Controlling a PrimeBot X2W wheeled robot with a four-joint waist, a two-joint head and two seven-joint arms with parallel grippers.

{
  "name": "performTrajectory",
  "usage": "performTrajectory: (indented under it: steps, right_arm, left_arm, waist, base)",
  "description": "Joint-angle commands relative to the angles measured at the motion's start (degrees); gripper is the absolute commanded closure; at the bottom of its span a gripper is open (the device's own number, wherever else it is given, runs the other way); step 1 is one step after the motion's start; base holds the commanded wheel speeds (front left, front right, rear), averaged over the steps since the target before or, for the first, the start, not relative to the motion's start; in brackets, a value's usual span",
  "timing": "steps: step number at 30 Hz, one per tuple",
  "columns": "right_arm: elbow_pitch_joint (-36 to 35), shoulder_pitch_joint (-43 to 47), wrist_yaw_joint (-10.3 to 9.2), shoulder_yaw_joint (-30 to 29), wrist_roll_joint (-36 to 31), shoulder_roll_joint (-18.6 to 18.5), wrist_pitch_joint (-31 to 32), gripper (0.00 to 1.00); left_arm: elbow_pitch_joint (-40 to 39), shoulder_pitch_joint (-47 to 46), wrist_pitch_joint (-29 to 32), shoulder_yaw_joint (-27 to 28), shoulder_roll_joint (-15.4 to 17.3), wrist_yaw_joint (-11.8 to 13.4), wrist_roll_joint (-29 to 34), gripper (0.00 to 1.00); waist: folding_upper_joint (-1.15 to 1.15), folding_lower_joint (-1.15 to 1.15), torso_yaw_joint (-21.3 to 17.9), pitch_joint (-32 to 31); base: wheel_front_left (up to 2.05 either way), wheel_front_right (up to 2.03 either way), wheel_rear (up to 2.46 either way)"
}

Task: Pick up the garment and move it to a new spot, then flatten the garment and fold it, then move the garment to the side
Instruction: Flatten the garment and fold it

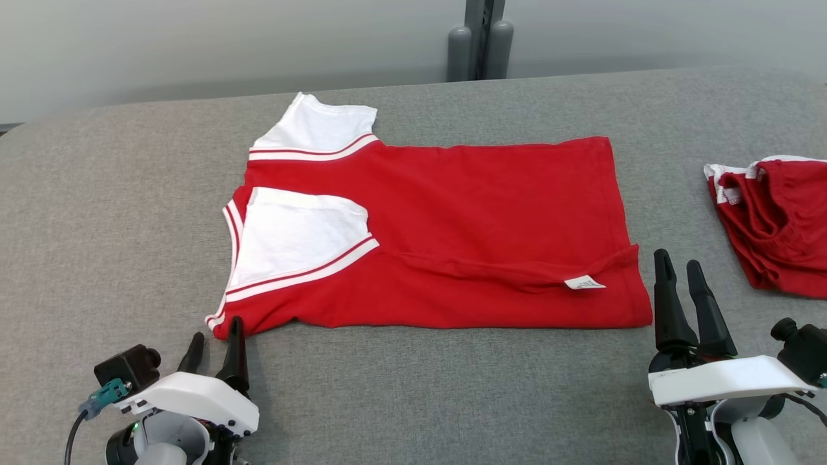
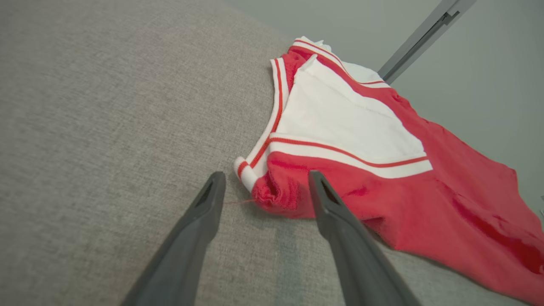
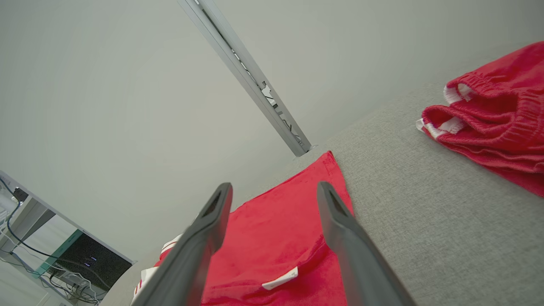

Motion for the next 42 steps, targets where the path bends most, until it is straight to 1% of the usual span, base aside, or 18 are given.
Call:
performTrajectory:
  steps: [1,5,11,12,14,15,20,24,27,33,37,39,40,41,42]
  right_arm:
    - [-0.2,0.5,0.30,-0.1,-0.1,-0.3,0.0,0.00]
    - [-0.3,0.6,0.30,-0.2,0.1,-0.3,0.1,0.00]
    - [0.1,0.8,0.30,-0.2,0.1,-0.3,0.5,0.00]
    - [0.5,0.9,0.30,-0.2,-0.1,-0.3,0.7,0.00]
    - [1.7,1.3,0.28,-1.0,-0.8,-0.4,1.5,0.00]
    - [2.5,1.3,0.28,-1.4,-1.5,-0.4,2.1,0.00]
    - [7.0,1.2,0.24,-3.6,-8.0,-0.3,4.9,0.00]
    - [9.8,0.4,0.24,-3.4,-9.3,-0.3,6.5,0.00]
    - [13.0,-0.6,0.23,-2.9,-8.5,-0.3,7.6,0.00]
    - [21.4,-4.3,0.24,-1.4,-6.6,-0.3,7.4,0.00]
    - [27.0,-7.4,0.23,0.6,-2.5,-0.3,7.4,0.00]
    - [30.3,-9.1,0.21,1.5,-1.6,-0.3,6.8,0.00]
    - [32.0,-10.0,0.17,2.0,-1.3,-0.2,6.7,0.02]
    - [33.5,-10.8,0.17,2.4,-1.0,-0.2,6.4,0.16]
    - [34.8,-11.5,0.17,3.0,-0.8,-0.2,6.1,0.35]
  left_arm:
    - [0.2,0.5,0.4,0.2,0.3,-0.2,-0.7,0.00]
    - [0.9,0.1,1.7,0.6,0.1,-0.7,-2.8,0.00]
    - [2.8,-1.2,0.4,1.1,0.0,-0.9,-3.9,0.01]
    - [3.1,-1.6,-0.2,1.5,0.0,-1.0,-4.3,0.47]
    - [3.6,-2.0,-1.1,1.7,0.0,-1.5,-4.7,0.84]
    - [3.8,-2.2,-1.6,1.7,0.0,-1.7,-4.8,1.00]
    - [3.7,-3.1,-4.2,1.3,0.3,-2.6,-4.0,1.00]
    - [3.1,-3.1,-5.3,0.9,0.6,-3.0,-3.5,1.00]
    - [2.1,-3.0,-5.9,0.2,0.8,-3.1,-2.6,1.00]
    - [-0.1,-2.4,-5.3,-1.0,0.6,-2.9,-2.6,1.00]
    - [-1.2,-1.7,-4.9,-1.5,0.5,-2.5,-2.7,1.00]
    - [-1.5,-1.4,-4.6,-1.7,0.5,-2.4,-2.7,1.00]
    - [-1.7,-1.2,-4.6,-1.8,0.5,-2.3,-2.7,1.00]
    - [-1.8,-1.0,-4.6,-1.9,0.5,-2.2,-2.7,1.00]
    - [-1.9,-0.9,-4.5,-2.0,0.5,-2.2,-2.7,1.00]
  waist:
    - [0.00,0.00,-0.3,0.0]
    - [0.00,0.00,-1.3,0.3]
    - [0.00,0.00,-2.8,1.0]
    - [0.00,0.00,-2.9,1.1]
    - [0.00,0.00,-3.1,1.2]
    - [0.00,0.00,-3.2,1.2]
    - [0.00,0.00,-2.7,0.9]
    - [0.00,0.00,-2.1,0.5]
    - [0.00,0.00,-1.3,0.0]
    - [0.00,0.00,0.2,-0.4]
    - [0.00,0.00,0.9,-0.5]
    - [0.00,0.00,1.1,-0.4]
    - [0.00,0.00,1.3,-0.4]
    - [0.00,0.00,1.4,-0.4]
    - [0.00,0.00,1.5,-0.4]
  base:
    - [0.00,0.00,0.00]
    - [0.00,0.00,0.00]
    - [0.00,0.00,0.00]
    - [0.00,0.00,0.00]
    - [0.00,0.00,0.00]
    - [0.00,0.00,0.00]
    - [0.00,0.00,0.00]
    - [0.00,0.00,0.00]
    - [0.00,0.00,0.00]
    - [0.00,0.00,0.00]
    - [0.00,0.00,0.00]
    - [0.00,0.00,0.00]
    - [0.00,0.00,0.00]
    - [0.00,0.00,0.00]
    - [0.00,0.00,0.00]
